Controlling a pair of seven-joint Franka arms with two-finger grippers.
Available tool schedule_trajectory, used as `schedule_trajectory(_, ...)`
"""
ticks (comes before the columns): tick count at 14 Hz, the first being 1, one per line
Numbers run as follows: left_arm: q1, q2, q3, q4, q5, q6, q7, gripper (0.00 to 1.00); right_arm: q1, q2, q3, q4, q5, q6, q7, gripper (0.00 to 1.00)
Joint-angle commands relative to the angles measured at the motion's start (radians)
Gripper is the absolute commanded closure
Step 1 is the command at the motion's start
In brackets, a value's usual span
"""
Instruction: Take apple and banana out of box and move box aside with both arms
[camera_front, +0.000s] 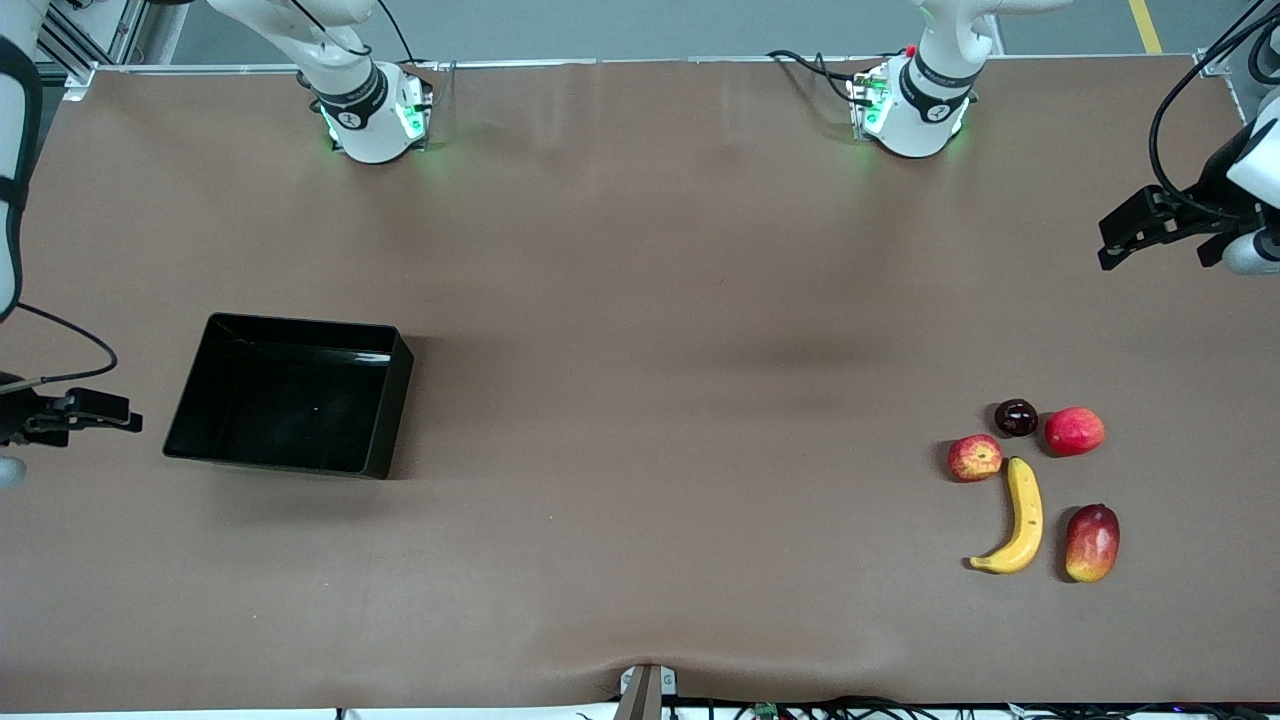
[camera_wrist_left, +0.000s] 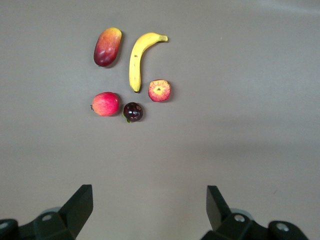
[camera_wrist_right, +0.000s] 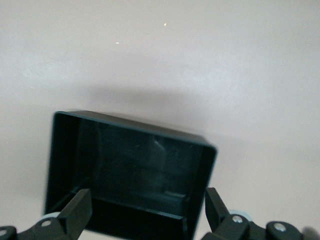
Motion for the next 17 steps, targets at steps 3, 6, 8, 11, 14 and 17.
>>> schedule_trajectory(3, -0.006, 0.003, -0.003, -0.001, -0.017, 0.004, -0.007, 0.0, 0.119, -0.177, -0.008, -0.068, -0.027, -0.141, 0.313, 0.0)
schedule_trajectory(6, -0.004, 0.002, -0.021, 0.001, -0.017, 0.004, -0.01, 0.0, 0.143, -0.321, -0.005, -0.189, -0.144, -0.142, 0.307, 0.0)
schedule_trajectory(8, -0.003, 0.0, -0.023, 0.001, -0.017, 0.004, -0.01, 0.0, 0.14, -0.428, -0.006, -0.304, -0.155, -0.127, 0.309, 0.0)
schedule_trajectory(11, -0.003, 0.0, -0.023, -0.001, -0.017, 0.002, -0.01, 0.0, 0.136, -0.538, -0.008, -0.399, -0.173, -0.127, 0.306, 0.0)
schedule_trajectory(14, 0.0, -0.001, -0.023, 0.002, -0.016, 0.001, 0.002, 0.0, 0.117, -0.539, -0.013, -0.392, -0.192, -0.121, 0.19, 0.0)
schedule_trajectory(17, 0.002, -0.001, -0.021, 0.002, -0.008, 0.001, 0.004, 0.0, 0.116, -0.527, -0.013, -0.376, -0.188, -0.089, 0.18, 0.0)
